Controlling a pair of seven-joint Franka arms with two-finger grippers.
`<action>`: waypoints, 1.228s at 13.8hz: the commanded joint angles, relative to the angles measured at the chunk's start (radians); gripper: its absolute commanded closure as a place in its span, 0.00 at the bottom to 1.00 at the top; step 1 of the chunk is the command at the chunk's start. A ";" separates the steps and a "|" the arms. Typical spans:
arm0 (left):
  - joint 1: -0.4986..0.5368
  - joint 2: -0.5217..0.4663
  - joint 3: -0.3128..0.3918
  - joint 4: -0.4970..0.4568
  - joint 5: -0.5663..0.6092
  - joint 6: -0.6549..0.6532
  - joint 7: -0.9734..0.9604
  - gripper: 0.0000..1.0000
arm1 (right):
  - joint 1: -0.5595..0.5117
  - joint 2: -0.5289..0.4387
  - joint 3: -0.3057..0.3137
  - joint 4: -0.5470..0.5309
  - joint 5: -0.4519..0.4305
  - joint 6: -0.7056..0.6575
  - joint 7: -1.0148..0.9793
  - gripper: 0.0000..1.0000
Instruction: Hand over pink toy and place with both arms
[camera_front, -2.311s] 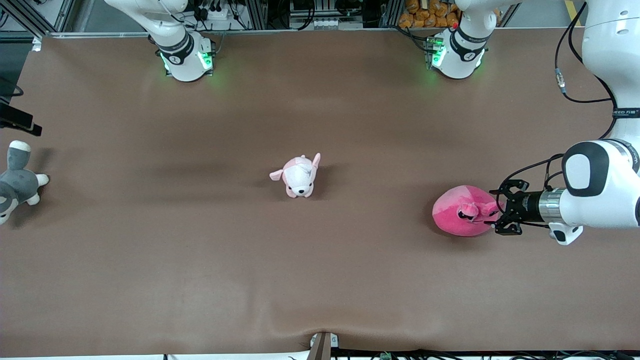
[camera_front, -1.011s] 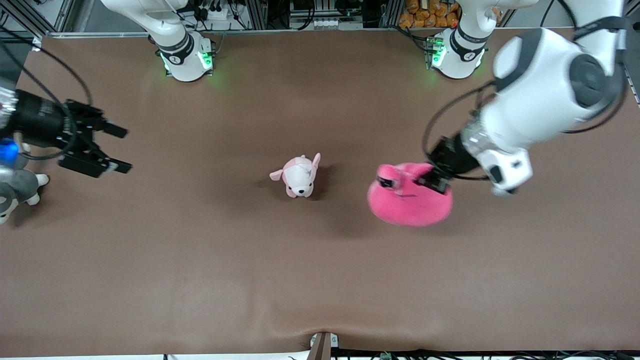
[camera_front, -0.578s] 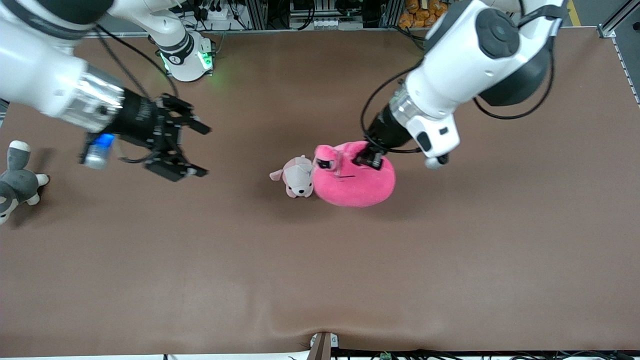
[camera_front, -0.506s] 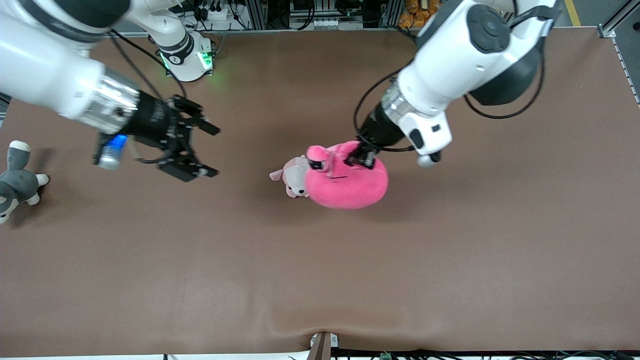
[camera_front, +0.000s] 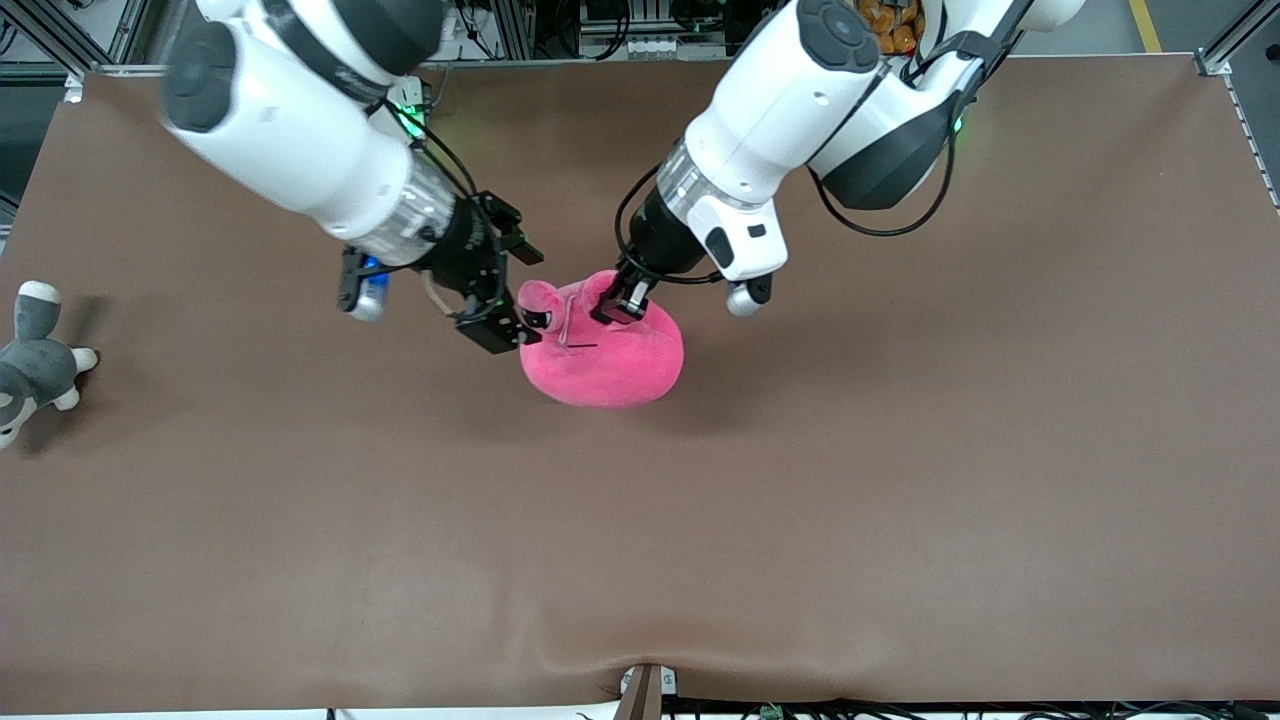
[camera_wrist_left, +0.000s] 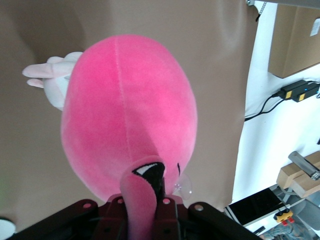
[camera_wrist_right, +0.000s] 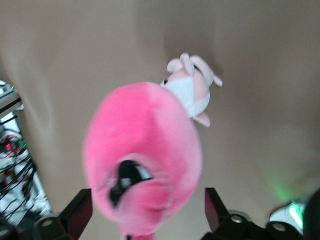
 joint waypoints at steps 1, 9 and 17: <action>-0.023 0.019 0.011 0.035 0.056 0.018 -0.057 1.00 | 0.032 -0.001 -0.011 0.004 -0.116 -0.053 0.018 0.27; -0.012 0.019 0.009 0.035 0.055 0.018 -0.057 1.00 | 0.022 -0.001 -0.012 0.016 -0.125 -0.044 0.025 1.00; 0.024 0.005 0.052 0.027 0.275 -0.002 -0.003 0.00 | -0.056 -0.018 -0.017 0.028 -0.121 -0.058 0.020 1.00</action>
